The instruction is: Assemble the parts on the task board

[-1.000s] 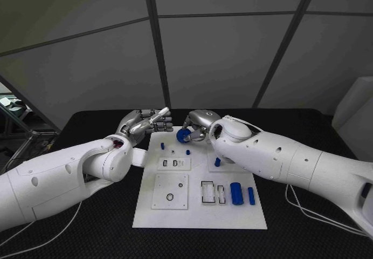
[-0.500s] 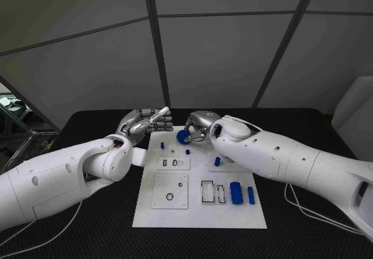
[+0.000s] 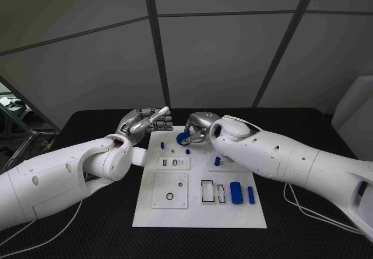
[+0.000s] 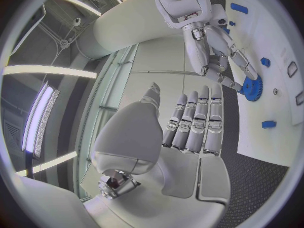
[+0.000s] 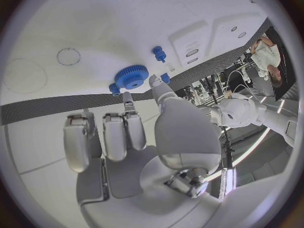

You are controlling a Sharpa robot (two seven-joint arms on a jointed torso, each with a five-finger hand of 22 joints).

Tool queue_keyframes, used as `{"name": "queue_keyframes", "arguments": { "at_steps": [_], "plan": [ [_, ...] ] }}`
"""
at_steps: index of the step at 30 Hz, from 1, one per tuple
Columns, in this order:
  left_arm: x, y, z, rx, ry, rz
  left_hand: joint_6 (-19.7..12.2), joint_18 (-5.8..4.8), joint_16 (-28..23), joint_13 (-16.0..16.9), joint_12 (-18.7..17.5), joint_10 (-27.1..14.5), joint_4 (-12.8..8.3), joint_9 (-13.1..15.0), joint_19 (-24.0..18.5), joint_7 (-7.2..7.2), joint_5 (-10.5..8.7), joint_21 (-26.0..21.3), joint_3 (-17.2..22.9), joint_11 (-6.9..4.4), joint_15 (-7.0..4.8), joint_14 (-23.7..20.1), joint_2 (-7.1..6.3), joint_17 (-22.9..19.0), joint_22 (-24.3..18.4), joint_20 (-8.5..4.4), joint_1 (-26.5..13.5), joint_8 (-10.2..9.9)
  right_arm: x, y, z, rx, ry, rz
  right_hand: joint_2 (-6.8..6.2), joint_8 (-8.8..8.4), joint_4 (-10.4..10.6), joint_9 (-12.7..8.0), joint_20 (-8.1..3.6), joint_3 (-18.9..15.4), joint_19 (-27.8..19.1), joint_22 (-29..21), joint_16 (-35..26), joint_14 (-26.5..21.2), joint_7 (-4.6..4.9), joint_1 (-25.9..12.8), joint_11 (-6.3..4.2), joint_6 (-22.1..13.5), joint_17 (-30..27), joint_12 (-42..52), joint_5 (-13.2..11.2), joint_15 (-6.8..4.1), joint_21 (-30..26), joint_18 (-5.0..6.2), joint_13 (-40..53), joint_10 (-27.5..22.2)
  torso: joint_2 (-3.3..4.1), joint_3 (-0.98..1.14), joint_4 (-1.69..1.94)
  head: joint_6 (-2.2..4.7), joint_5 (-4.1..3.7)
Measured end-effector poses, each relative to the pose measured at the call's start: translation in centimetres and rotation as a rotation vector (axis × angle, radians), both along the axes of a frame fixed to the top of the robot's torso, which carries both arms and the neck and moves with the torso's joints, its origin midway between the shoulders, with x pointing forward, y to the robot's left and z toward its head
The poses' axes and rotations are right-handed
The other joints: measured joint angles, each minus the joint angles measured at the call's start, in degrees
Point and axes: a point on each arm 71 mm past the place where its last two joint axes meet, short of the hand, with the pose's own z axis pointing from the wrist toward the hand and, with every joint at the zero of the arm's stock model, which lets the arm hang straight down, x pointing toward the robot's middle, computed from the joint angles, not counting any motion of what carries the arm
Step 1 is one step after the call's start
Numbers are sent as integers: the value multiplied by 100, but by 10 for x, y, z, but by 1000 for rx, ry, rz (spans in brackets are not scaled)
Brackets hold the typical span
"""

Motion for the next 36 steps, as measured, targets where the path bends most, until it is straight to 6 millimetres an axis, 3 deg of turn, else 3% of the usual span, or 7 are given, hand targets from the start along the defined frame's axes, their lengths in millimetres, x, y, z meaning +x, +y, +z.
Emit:
{"name": "queue_keyframes", "arguments": {
  "at_steps": [5, 12, 17, 23, 26, 30, 36],
  "plan": [
    [0, 0, 0, 0, 0, 1, 0, 0, 0, 0, 0, 0, 0, 0, 0, 0, -22, 0, 0, 0, 0, 0, 0, 0, 0, 0, 0, 0, 0, -5, 0, 8, 2, -6, -2, 0, 181, 0, 0, -47, 0, 0, 0, 0, 0, -11, 0, 0, 0, 0, 26, 0, 0, 0, 0, 0, 1, 0, 1, 14, -3],
    [1, 3, 0, 3, 1, 6, 0, 0, 0, 0, 0, 0, 0, 0, 0, 0, -22, 0, 0, 0, 0, 0, 0, 0, 1, 0, 0, 0, -5, -29, 7, 89, -47, -6, 27, 0, 180, 0, 0, -42, 0, -1, 0, 0, -32, 106, 0, 32, -1, 0, 67, 0, 0, 0, 0, 0, -3, 3, -10, 57, -3],
    [1, 7, 0, 6, 1, 13, 0, 0, 0, 0, 0, 0, 0, 0, 0, 0, -22, 0, 0, 0, 0, 0, 18, 0, 1, 0, -18, 0, -9, -77, 12, 162, -48, -31, 40, 0, 9, 1, 0, 56, 0, -1, -56, 0, -60, 469, 0, 104, -1, -41, 67, 0, 0, 0, 0, 0, -22, 4, -48, 93, -20],
    [1, 11, 0, 10, 1, 20, 0, 1, 0, 0, 0, 0, 0, 0, 0, 0, -22, 0, 0, 0, 0, 0, 23, 0, 1, 0, -23, 0, -13, -150, 13, 250, 18, -91, -121, 0, -238, -6, 0, -10, 0, -1, -122, 0, -61, 715, 0, 105, -1, -183, 41, 0, -90, 1, 0, 0, -53, 18, -140, 116, 16],
    [1, 12, -1, 11, 1, 24, 0, 0, 0, 0, 0, 0, 0, 0, 0, 0, -22, 0, 0, 0, 0, 0, 23, 0, 1, 0, -23, 0, -14, -177, 13, 289, 47, -123, -95, 0, -293, -6, 0, -31, 0, -2, -122, 0, -44, 778, 0, 127, -1, -205, 40, 0, -92, 0, 0, 0, -66, 31, -181, 130, 19],
    [2, 11, -1, 11, 1, 24, 0, 0, 0, 0, 0, 0, 0, 0, 0, 0, -22, 0, 0, 0, 0, 0, 23, 4, 2, 0, -23, 0, -12, -199, 12, 320, 73, -156, -80, 0, -386, -6, 0, -21, 0, -1, -151, 0, -46, 864, 0, 168, -1, -205, 40, 0, -113, 0, 0, 0, -76, 43, -210, 142, 6],
    [4, 11, -2, 11, 2, 26, 0, 0, 0, 0, 0, 0, 0, 0, 0, 0, -22, 0, 0, 0, 0, 0, 23, 4, 2, 0, -23, 0, -10, -221, 9, 343, 100, -187, -69, 0, -508, -5, 0, -37, 0, -2, -152, 0, -94, 994, -27, 217, -1, -230, 40, 0, -117, 0, 0, -17, -75, 53, -215, 140, -38]
  ]
}}
